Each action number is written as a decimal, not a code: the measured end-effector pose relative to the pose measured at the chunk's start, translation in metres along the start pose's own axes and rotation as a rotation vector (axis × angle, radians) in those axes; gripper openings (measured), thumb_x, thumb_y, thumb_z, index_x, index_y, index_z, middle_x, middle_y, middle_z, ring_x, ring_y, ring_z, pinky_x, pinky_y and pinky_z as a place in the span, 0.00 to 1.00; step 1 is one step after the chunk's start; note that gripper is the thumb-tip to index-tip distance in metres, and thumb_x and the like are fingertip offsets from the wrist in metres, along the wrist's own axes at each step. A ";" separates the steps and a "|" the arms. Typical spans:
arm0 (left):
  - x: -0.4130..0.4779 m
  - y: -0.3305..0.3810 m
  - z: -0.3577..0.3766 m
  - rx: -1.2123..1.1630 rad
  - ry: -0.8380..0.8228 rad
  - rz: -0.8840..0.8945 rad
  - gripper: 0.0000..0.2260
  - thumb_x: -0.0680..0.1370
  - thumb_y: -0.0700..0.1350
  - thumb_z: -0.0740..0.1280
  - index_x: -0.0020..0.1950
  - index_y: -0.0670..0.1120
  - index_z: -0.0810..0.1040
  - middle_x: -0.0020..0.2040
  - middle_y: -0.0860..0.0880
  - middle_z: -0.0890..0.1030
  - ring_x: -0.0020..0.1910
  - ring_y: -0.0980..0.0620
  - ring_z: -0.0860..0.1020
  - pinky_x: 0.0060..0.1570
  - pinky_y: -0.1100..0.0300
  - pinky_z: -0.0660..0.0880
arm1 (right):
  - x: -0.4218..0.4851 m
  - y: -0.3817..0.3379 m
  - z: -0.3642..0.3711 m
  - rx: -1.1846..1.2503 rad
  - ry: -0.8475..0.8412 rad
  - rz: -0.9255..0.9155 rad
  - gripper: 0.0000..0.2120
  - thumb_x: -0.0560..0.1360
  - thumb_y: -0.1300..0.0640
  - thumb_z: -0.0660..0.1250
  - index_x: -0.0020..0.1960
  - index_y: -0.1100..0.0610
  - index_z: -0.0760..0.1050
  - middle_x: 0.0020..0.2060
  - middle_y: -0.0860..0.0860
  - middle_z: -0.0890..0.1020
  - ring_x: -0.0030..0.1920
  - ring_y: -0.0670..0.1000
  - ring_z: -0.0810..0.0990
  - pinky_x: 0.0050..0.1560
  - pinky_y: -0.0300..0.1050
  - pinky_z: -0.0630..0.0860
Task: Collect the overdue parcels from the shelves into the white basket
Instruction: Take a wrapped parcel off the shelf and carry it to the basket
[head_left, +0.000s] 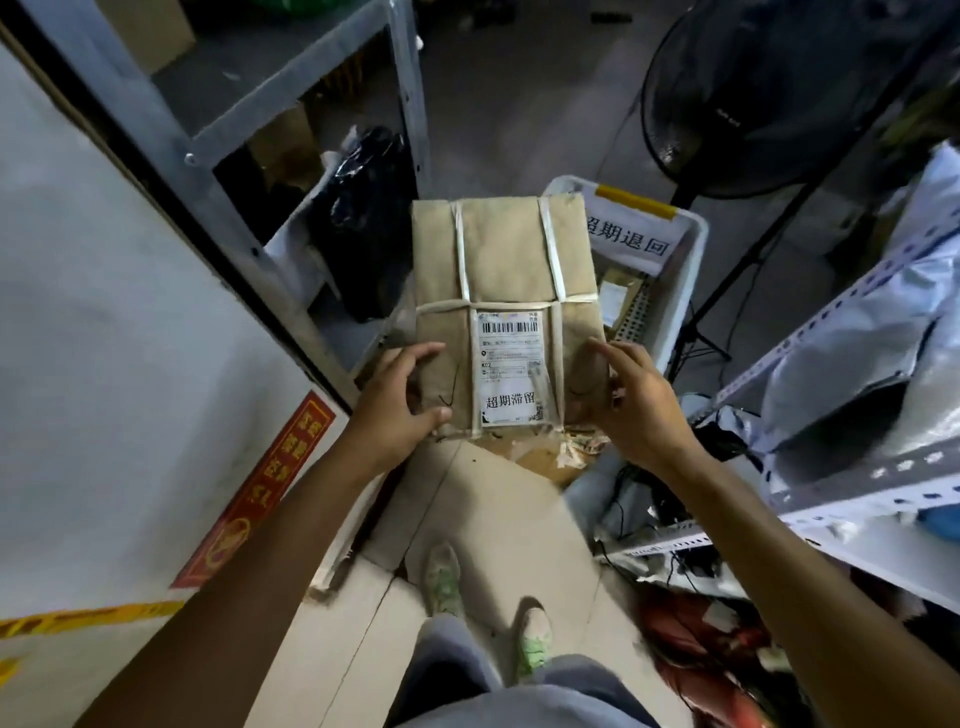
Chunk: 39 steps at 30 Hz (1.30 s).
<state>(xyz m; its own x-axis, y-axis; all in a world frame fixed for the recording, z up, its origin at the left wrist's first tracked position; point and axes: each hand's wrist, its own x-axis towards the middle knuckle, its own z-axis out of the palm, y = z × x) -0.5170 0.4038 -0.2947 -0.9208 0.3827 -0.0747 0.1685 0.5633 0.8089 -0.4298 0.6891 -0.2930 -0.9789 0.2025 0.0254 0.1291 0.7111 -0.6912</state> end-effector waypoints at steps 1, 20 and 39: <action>0.015 -0.001 0.000 0.008 -0.021 0.018 0.32 0.71 0.38 0.77 0.71 0.57 0.71 0.64 0.52 0.70 0.62 0.56 0.73 0.56 0.76 0.70 | 0.005 0.002 0.001 0.002 0.013 0.023 0.38 0.67 0.65 0.77 0.74 0.57 0.67 0.68 0.53 0.70 0.61 0.55 0.75 0.58 0.53 0.79; 0.233 0.010 0.049 0.092 -0.357 0.105 0.32 0.72 0.38 0.76 0.72 0.56 0.70 0.68 0.55 0.69 0.65 0.56 0.70 0.55 0.71 0.66 | 0.113 0.063 0.000 0.094 0.164 0.392 0.38 0.70 0.55 0.77 0.76 0.53 0.64 0.65 0.44 0.68 0.62 0.43 0.67 0.69 0.45 0.69; 0.423 -0.038 0.211 0.164 -0.609 0.039 0.32 0.73 0.38 0.75 0.73 0.58 0.68 0.69 0.57 0.66 0.68 0.59 0.66 0.69 0.64 0.62 | 0.231 0.236 0.035 0.172 0.138 0.715 0.38 0.72 0.56 0.75 0.77 0.49 0.61 0.70 0.44 0.65 0.65 0.44 0.68 0.71 0.47 0.68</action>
<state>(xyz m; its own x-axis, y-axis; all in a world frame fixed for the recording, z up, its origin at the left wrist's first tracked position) -0.8391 0.6985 -0.4803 -0.5556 0.7261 -0.4050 0.2940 0.6272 0.7212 -0.6314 0.8802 -0.4760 -0.6355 0.6665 -0.3898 0.6889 0.2614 -0.6761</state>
